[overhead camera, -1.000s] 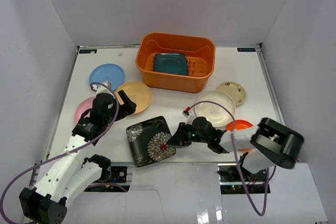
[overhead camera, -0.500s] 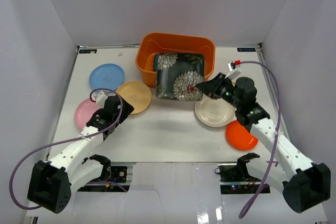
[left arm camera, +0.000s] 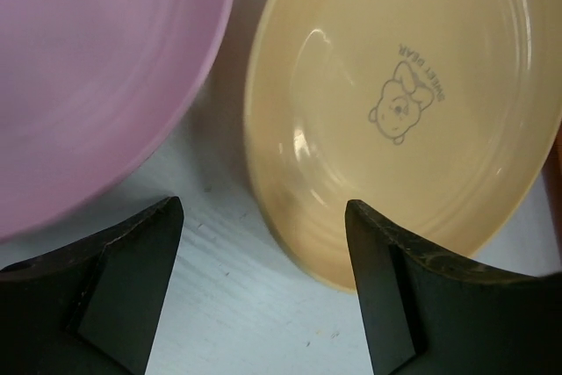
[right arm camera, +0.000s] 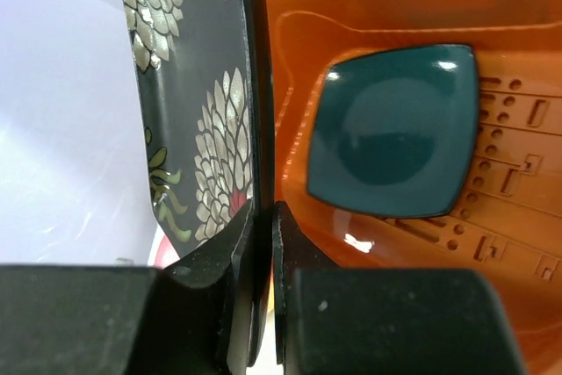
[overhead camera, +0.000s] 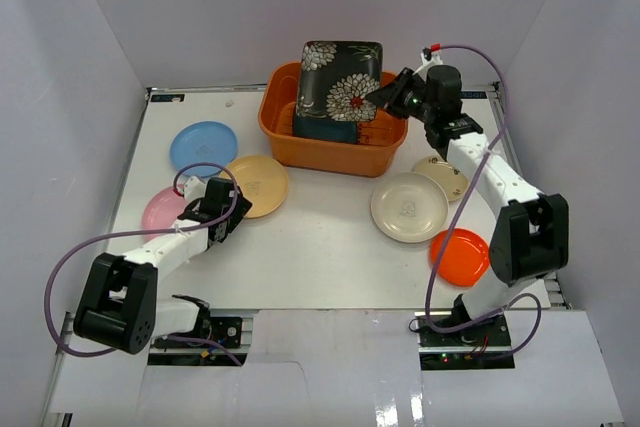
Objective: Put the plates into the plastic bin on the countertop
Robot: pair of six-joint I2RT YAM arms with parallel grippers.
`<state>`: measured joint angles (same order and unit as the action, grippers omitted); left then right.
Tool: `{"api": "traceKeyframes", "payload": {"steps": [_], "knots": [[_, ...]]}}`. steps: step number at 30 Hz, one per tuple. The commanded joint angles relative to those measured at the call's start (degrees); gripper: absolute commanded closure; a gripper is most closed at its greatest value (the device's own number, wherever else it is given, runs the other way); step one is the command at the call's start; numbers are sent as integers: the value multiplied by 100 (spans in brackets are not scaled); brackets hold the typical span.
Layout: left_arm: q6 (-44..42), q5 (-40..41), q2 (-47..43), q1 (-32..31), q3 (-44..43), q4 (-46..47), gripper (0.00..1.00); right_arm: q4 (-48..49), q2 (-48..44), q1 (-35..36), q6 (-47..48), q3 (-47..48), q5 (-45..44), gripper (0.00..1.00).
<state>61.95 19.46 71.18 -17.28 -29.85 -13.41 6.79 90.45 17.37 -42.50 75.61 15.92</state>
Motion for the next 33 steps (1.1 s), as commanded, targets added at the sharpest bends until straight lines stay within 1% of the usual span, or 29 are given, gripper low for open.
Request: {"api": "traceKeyframes", "payload": {"steps": [1,6,7,10,11,15,17,18,20,21,22,25,27,28,29,32,33], "knots": [[-43,-101,291,128,-188,365,15,658,296,-5,31,1006,-72,92],[-148,-57,607,181,-390,453,18,271,1245,4,198,1763,-133,92],[-192,-83,686,198,-408,505,19,157,1351,-5,207,1912,-142,92],[-227,-92,792,190,-505,515,27,191,1694,4,146,1948,-159,92],[-254,-101,827,190,-513,515,33,200,1825,-5,76,1931,-151,92],[-359,-57,766,190,-549,410,48,218,2134,12,40,1957,-195,92],[-403,-57,670,190,-531,400,57,209,2239,21,49,1931,-230,92],[-412,-48,626,190,-522,392,66,209,2266,30,75,1913,-265,92],[-438,-39,564,190,-479,418,79,165,2336,39,110,1852,-291,92],[-499,-57,520,198,-487,427,90,148,2354,39,128,1834,-318,92],[-535,-74,503,190,-478,409,99,104,2406,30,180,1825,-318,92],[-623,-171,362,198,-513,287,100,-98,2486,56,338,1895,-362,91],[-693,-258,187,190,-505,269,100,-195,2521,83,418,1887,-484,87],[-772,-372,-58,190,-522,216,100,-282,2530,109,462,1887,-511,85],[-842,-417,-225,190,-531,164,100,-335,2547,127,566,1887,-537,81],[-1150,-558,-1034,190,-592,-47,100,-660,2626,179,830,2027,-634,73],[-1237,-592,-1253,190,-671,-135,100,-670,2635,206,892,2054,-678,67]]}}
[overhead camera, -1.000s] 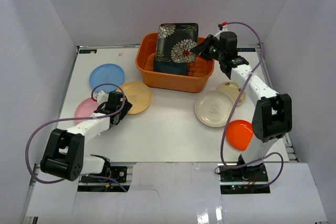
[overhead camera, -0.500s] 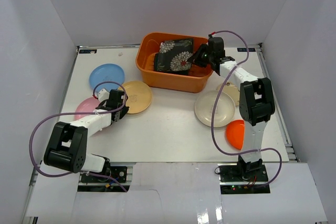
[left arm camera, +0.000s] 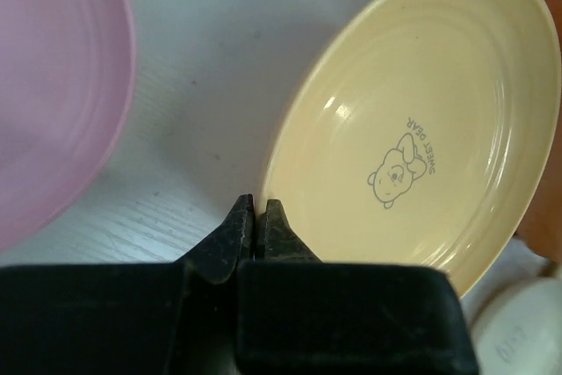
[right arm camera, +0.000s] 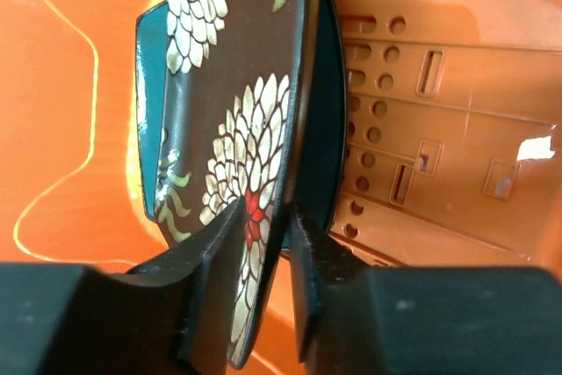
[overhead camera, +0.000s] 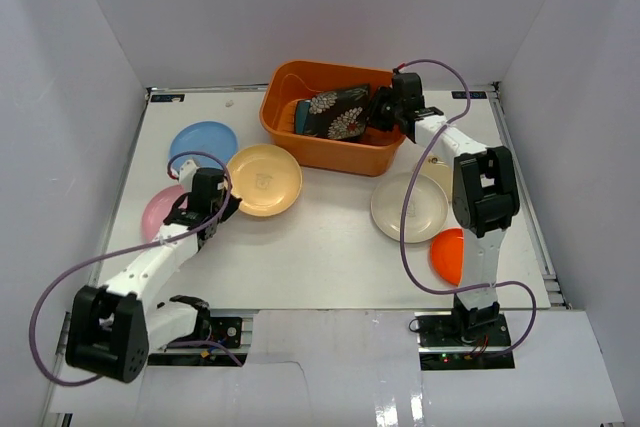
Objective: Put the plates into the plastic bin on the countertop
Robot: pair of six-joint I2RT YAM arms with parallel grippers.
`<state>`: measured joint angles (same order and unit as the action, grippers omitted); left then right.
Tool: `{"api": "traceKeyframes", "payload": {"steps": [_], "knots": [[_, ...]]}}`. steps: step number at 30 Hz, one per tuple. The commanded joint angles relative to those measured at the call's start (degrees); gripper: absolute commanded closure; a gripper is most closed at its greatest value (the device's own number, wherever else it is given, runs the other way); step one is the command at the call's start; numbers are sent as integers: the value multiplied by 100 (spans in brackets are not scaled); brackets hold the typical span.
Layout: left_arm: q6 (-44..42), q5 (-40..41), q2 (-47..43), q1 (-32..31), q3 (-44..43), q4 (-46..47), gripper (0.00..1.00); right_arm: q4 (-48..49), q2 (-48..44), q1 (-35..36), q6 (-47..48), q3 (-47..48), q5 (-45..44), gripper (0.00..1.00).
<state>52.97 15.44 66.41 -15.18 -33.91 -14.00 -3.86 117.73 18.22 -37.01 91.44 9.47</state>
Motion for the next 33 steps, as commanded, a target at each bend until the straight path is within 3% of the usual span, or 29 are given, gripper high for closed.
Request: {"api": "traceKeyframes", "payload": {"steps": [1,6,7,8,11,13,17,22,26,27,28,31,32,33], "knots": [[-427,-208,-988,-20,-317,-268,100,160,-93,147,414,480,-86,64],[-744,-656,-2210,-38,-730,-753,100,17,-224,296,739,314,-445,40],[-736,-726,-2299,-38,-888,-753,100,17,-303,314,774,287,-490,33],[-718,-857,-2360,-38,-1002,-745,100,-18,-330,331,801,269,-525,18],[-779,-1069,-2081,-29,-1617,-710,100,-71,-435,393,863,348,-596,3],[-902,-1175,-1685,-38,-1907,-543,100,-185,-488,411,889,453,-692,2],[-1122,-1219,-965,-46,-2714,-288,100,-238,-725,411,959,559,-789,10],[-1227,-1167,141,-82,-3393,11,100,-88,-1042,411,950,1041,-324,10],[-1263,-930,801,-117,-3833,283,100,-273,-1331,393,959,1245,-516,10],[-1263,-894,942,-134,-3929,319,100,-239,-1445,376,959,1158,-673,8],[-1228,-903,1231,-134,-4165,328,100,-221,-1672,341,959,957,-727,1],[-1228,-946,1724,-240,-4632,424,100,-151,-2200,226,950,535,-824,30],[-1271,-973,2083,-283,-4773,424,100,-29,-2350,209,950,159,-824,54],[-1315,-947,2269,-397,-4922,416,100,68,-2691,182,950,-71,-824,65]]}}
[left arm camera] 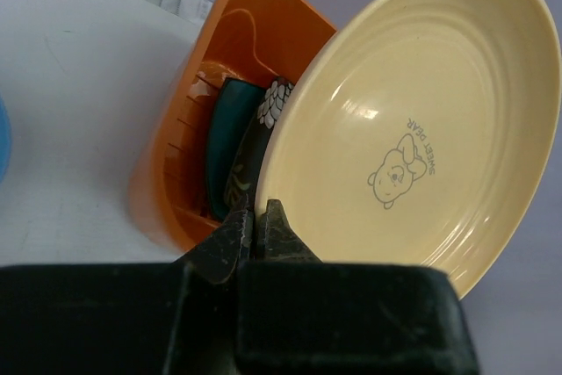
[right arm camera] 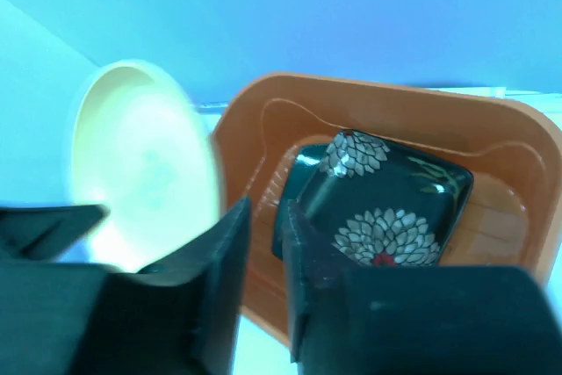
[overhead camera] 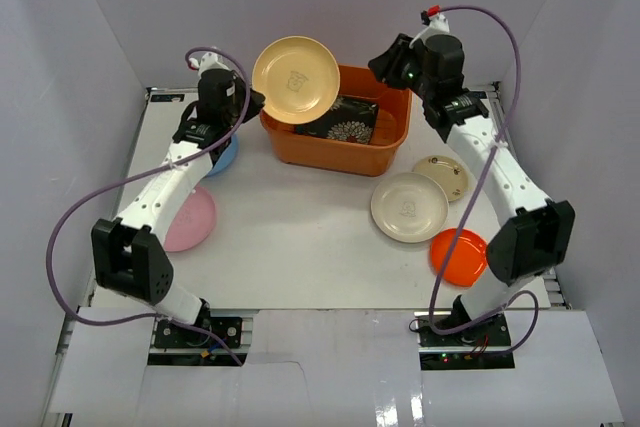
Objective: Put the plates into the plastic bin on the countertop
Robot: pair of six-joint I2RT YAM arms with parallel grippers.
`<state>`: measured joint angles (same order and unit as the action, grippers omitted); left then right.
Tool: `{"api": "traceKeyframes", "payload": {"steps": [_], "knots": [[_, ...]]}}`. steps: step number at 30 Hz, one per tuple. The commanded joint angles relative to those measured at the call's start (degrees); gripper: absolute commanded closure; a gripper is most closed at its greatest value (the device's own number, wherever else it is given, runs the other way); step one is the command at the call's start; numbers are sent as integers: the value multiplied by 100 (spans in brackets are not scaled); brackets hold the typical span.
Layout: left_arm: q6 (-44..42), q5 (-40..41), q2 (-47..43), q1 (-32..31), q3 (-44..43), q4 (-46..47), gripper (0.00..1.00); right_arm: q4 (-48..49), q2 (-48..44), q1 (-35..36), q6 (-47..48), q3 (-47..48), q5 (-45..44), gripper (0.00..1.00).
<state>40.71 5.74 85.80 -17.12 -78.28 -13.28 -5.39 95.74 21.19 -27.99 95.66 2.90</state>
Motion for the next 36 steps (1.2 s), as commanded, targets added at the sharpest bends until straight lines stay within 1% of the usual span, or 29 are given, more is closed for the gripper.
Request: {"api": "traceKeyframes", "payload": {"steps": [1,2,3,4,5,6,7,8,9,11,12,13,15,19,20,22,23,25,26,29,31,32,33,35,36], "knots": [[-124,7,524,-264,-791,343,100,344,-687,-124,48,-1000,-140,77],[-203,-63,717,-317,-951,335,100,580,-863,-124,39,-1284,-27,79],[-247,-73,1093,-422,-1118,309,100,783,-1213,-107,-39,-1556,44,81],[-282,-64,1262,-475,-1432,291,100,915,-1390,-106,-84,-1846,131,83],[-361,-38,1447,-563,-1610,169,100,1143,-1540,-106,-119,-2362,298,83],[-388,-38,1840,-599,-1820,55,100,1224,-1846,-98,-137,-2611,334,83],[-432,-46,2018,-660,-2196,-129,100,1294,-2014,-89,-206,-3109,361,84],[-476,-55,2185,-661,-2348,-131,100,1390,-2172,-80,-242,-3114,404,84],[-563,-20,2343,-730,-2480,-279,100,1557,-2487,-80,-268,-3576,448,85],[-669,50,2765,-836,-2900,-525,100,1611,-2788,-36,-286,-3956,562,85],[-748,129,2906,-854,-3051,-631,100,1681,-3094,-10,-304,-4315,606,85],[-783,147,3168,-871,-3192,-710,100,1707,-3245,25,-304,-4475,659,84],[-810,182,3381,-898,-3500,-913,100,1629,-3604,122,-199,-4783,721,84],[-801,235,3645,-907,-3563,-984,99,1085,-4089,166,74,-5047,713,80],[-801,226,3663,-907,-3554,-984,89,997,-4264,166,161,-5083,634,80],[-819,156,3681,-907,-3580,-975,78,812,-4406,175,258,-5206,555,78],[-845,130,3637,-915,-3598,-923,64,733,-4511,175,320,-5250,493,78],[-915,103,3576,-907,-3685,-843,45,548,-4591,192,495,-5338,458,75],[-1020,68,3541,-907,-3781,-843,30,287,-4669,201,548,-5460,431,74],[-1222,59,3296,-907,-4028,-861,6,39,-4801,263,680,-5768,484,71],[-1363,68,3058,-907,-3994,-861,3,-58,-4811,385,829,-5944,458,65],[-1494,94,2726,-915,-3915,-861,3,-207,-4793,455,891,-5971,405,63],[-1548,120,2505,-907,-3784,-861,3,-278,-4758,517,952,-5988,335,57],[-1610,234,2022,-907,-3134,-869,3,-436,-4618,763,1067,-6058,-34,50],[-1601,348,1472,-889,-2853,-887,3,-559,-4557,842,1111,-6068,-113,40]]}}
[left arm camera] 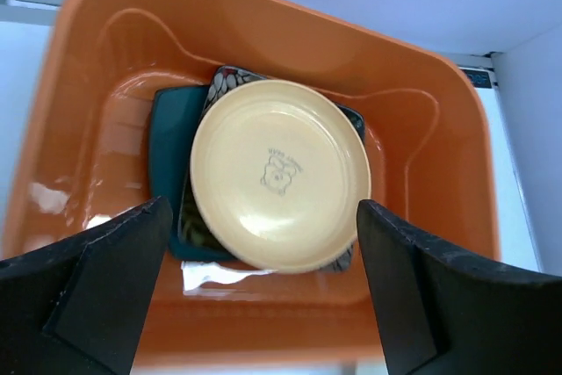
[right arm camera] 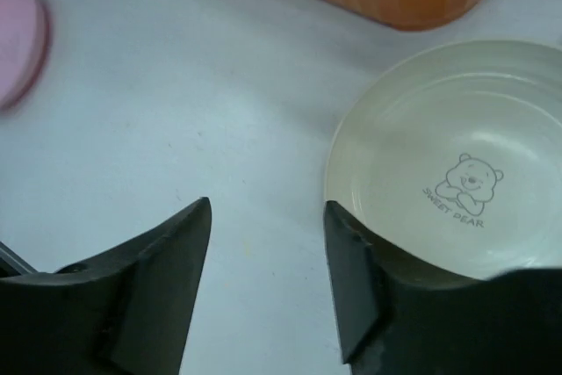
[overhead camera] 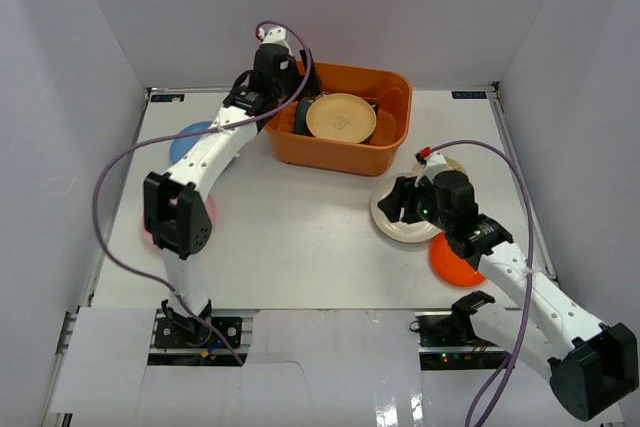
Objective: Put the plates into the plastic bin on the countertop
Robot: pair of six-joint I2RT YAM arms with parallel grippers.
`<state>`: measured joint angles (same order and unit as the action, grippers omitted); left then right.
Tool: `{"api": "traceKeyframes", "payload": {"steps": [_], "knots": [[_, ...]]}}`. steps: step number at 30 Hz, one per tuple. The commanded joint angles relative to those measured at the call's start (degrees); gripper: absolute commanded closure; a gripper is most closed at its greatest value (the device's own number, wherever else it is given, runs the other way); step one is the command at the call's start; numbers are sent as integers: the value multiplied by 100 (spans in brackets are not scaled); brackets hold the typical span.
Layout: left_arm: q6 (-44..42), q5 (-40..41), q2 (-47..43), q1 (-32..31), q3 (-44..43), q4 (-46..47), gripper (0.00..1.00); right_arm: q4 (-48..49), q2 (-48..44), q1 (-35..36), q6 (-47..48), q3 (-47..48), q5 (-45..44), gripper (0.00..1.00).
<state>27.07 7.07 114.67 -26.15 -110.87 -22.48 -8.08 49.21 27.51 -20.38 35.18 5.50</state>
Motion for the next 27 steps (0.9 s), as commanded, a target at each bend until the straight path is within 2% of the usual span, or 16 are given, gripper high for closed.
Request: {"api": "traceKeyframes", "payload": {"steps": [1,3,4,6,9,13,15,19,20,23,27], "knots": [[-202,233,-1708,31,1052,42,3,-317,219,403,368,-46,-522,37],[-71,277,-2611,66,1741,33,3,-335,360,641,368,-108,-812,29],[-1,277,-2895,92,2379,-80,4,-335,535,859,360,-116,-1013,27],[131,303,-3666,136,2980,-404,6,-222,712,1150,351,-169,-1330,27],[290,479,-4285,189,3852,-1046,9,-203,1142,1362,386,-108,-1577,28],[834,761,-5032,207,4669,-2461,14,25,1767,1582,465,-72,-2008,29],[1019,778,-5121,216,5030,-3004,14,122,1942,1600,544,-64,-2262,29],[1344,979,-5096,233,5636,-3359,13,210,2478,1644,649,76,-2378,33],[1484,1041,-5060,242,5760,-3386,13,210,2549,1670,649,86,-2413,33],[1573,1041,-4920,304,5892,-3290,13,236,2725,1775,658,68,-2632,41],[1723,1778,-4605,382,6243,-2834,14,280,2866,1863,658,7,-2703,50]]}}
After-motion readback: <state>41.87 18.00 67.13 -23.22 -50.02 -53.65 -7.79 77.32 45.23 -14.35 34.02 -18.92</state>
